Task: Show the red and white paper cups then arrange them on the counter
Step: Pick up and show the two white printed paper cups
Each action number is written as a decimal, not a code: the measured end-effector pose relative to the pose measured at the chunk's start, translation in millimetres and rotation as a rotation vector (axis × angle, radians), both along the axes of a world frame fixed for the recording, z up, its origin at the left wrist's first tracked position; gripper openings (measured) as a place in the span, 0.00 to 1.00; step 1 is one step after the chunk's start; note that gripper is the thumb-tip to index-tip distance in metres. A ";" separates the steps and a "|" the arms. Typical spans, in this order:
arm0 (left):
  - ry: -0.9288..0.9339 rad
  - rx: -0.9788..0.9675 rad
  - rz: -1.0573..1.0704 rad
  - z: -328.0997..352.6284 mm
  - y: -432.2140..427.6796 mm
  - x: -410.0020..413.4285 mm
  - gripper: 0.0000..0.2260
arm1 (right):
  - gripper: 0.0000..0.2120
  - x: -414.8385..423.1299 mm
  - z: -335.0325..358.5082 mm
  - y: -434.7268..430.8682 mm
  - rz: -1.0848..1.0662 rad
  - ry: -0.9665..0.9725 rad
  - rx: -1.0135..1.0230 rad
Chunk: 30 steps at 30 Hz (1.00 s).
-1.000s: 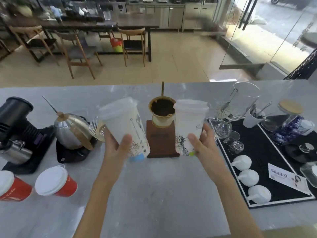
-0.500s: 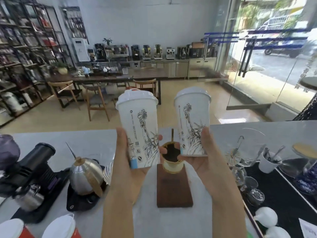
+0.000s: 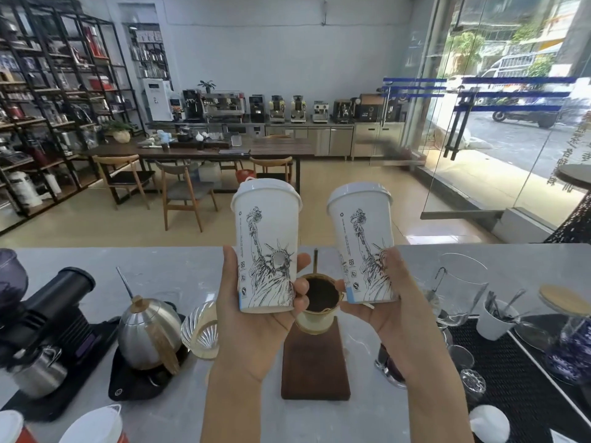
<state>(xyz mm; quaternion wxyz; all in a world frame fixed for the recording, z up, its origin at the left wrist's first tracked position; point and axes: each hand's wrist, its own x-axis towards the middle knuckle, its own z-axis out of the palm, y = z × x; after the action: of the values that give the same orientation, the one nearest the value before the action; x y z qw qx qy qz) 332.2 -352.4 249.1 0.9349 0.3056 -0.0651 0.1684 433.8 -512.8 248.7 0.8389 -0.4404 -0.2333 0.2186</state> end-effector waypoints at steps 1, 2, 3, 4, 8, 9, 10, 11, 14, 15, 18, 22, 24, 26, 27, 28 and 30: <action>-0.009 -0.023 -0.021 -0.4 -1.7 2.2 0.33 | 0.24 1.1 -0.2 -2.2 0.008 0.009 0.013; -0.018 -0.042 -0.041 -0.9 -3.3 3.9 0.34 | 0.23 2.0 -0.2 -4.5 0.015 0.017 0.020; -0.027 -0.057 -0.061 -1.4 -4.8 5.4 0.35 | 0.23 2.8 -0.1 -6.5 0.017 0.023 0.022; -0.038 -0.069 -0.082 -2.0 -6.2 6.8 0.35 | 0.23 3.5 -0.1 -8.5 0.017 0.031 0.022; -0.066 -0.097 -0.151 -5.3 -8.8 11.2 0.35 | 0.24 4.9 -0.3 -13.0 0.012 0.069 0.029; -0.064 -0.101 -0.161 -6.5 -8.4 12.2 0.34 | 0.24 5.0 -0.4 -13.1 0.011 0.072 0.029; -0.058 -0.101 -0.169 -7.6 -7.9 12.7 0.34 | 0.25 4.9 -0.7 -13.4 0.009 0.072 0.026; -0.051 -0.098 -0.176 -8.4 -7.3 13.2 0.34 | 0.25 4.9 -1.0 -13.6 0.007 0.067 0.022; -0.051 -0.091 -0.194 -9.8 -6.8 13.3 0.33 | 0.25 4.4 -1.8 -14.0 0.000 0.035 0.008; -0.054 -0.098 -0.195 -10.1 -6.9 13.2 0.32 | 0.25 3.4 -1.5 -14.1 -0.001 0.024 0.005; -0.065 -0.131 -0.197 -11.4 -7.4 12.7 0.32 | 0.30 1.9 -2.9 -13.8 0.001 -0.041 -0.004; -0.061 -0.123 -0.221 -10.4 -6.4 8.6 0.28 | 0.32 2.6 -6.5 -15.2 0.019 -0.065 0.053; -0.056 -0.084 -0.187 -8.7 -5.7 7.1 0.27 | 0.31 5.1 -7.4 -16.5 0.073 0.032 0.110; -0.061 -0.052 -0.129 -8.1 -5.4 7.1 0.27 | 0.31 8.7 -9.6 -19.5 0.124 0.111 0.162; -0.066 -0.030 -0.092 -7.9 -5.7 7.1 0.27 | 0.31 10.4 -10.9 -20.7 0.143 0.134 0.179; -0.066 -0.003 -0.050 -7.1 -6.3 6.8 0.26 | 0.30 11.2 -12.5 -21.6 0.159 0.157 0.189; -0.043 0.055 0.024 -4.6 -7.0 6.6 0.26 | 0.29 12.5 -16.8 -21.8 0.183 0.214 0.200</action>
<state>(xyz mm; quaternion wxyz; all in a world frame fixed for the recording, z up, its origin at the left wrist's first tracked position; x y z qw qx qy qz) 338.8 -359.4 244.5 0.9224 0.3285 -0.0859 0.1843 446.4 -534.6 232.0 0.8751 -0.3058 -0.2022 0.3157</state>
